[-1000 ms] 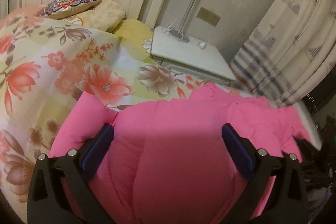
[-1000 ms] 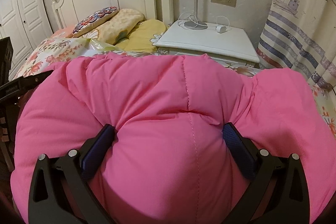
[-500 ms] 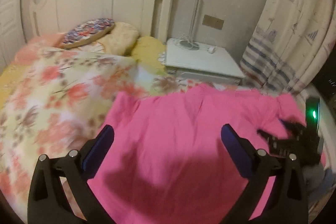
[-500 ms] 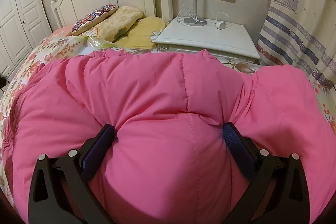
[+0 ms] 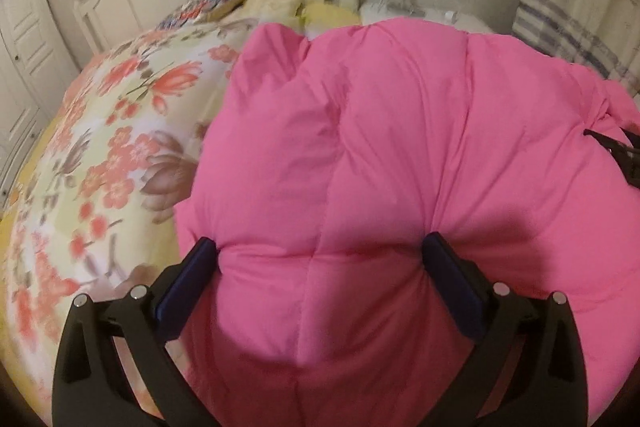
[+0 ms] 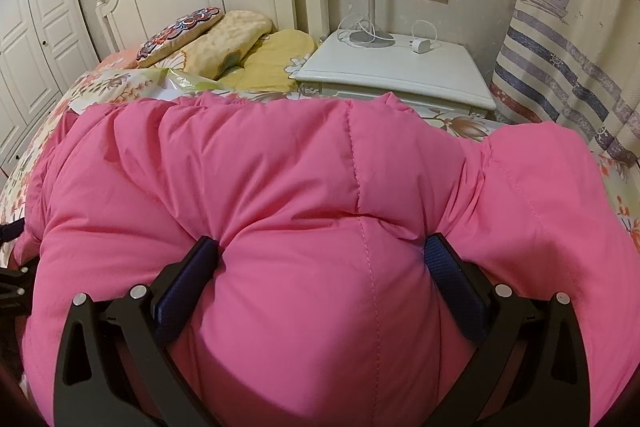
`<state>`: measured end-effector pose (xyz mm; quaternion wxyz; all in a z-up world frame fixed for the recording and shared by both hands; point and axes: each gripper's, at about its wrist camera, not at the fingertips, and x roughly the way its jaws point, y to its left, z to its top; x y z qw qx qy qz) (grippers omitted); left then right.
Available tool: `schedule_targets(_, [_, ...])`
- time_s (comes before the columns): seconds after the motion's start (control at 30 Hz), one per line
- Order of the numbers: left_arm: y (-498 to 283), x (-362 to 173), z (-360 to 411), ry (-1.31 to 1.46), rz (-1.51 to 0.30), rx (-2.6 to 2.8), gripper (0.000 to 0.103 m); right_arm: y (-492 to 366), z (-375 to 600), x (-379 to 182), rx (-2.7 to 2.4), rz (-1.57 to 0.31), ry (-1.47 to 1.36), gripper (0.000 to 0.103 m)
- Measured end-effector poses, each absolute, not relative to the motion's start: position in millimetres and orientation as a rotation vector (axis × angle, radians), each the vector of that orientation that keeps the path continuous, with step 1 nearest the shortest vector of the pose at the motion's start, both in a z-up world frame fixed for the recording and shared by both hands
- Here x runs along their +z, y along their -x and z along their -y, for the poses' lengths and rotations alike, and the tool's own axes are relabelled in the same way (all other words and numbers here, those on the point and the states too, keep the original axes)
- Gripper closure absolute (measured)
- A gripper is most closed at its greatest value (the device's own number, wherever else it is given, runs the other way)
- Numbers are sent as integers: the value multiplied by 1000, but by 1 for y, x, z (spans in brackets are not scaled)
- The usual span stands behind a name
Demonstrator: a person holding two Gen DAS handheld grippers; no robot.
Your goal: Fold large clothes
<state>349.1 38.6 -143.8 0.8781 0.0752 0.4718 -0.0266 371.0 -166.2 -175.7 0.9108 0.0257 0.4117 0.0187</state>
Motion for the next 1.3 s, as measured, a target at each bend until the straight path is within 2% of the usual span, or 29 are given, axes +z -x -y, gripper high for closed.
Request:
schedule_targets(0.03, [-351,-132,-34,-166,-989,-43,8,-371,166,-176,37,-848,-50,4])
schedule_targets(0.07, [-350,-113,-25,-168,-944,-57,8,-371,167,-176,38,-848,-50,4])
schedule_targets(0.17, [-354,-68,10,-198,-796,-79,6,-371,167,-176,37,-848,-50,4])
schedule_targets(0.23, [-370,-59,35,-242,-752,-77,3,-371,166,-176,38,-848,-52,4])
schedule_targets(0.33, [-404,-75,67,-251,-800,-115,3,-370,166,-176,36,-846,-50,4])
schedule_targets(0.47, [-431,-131,86,-298,-889,-78,2,-370,167,-176,34,-846,-48,4])
schedule_targets(0.63, [-434,-142,71,-213,-867,-102,2,-373,169,-175,43,-847,-59,4])
schedule_targets(0.87, [-428,-147,85,-301,-808,-40,2,-371,169,-168,62,-859,-59,4])
schedule_targets(0.93, [-428,-147,84,-304,-801,-35,2,-365,174,-156,76,-870,-57,5])
schedule_targets(1.13, [-428,-147,82,-294,-802,-41,2,-335,232,-103,-93,-738,-15,4])
schedule_targets(1.23, [-429,-147,81,-285,-804,-47,2,-350,279,-136,-200,-866,-58,4])
schedule_targets(1.3, [-429,-147,81,-286,-801,-52,2,-357,309,-171,-145,-952,-213,4])
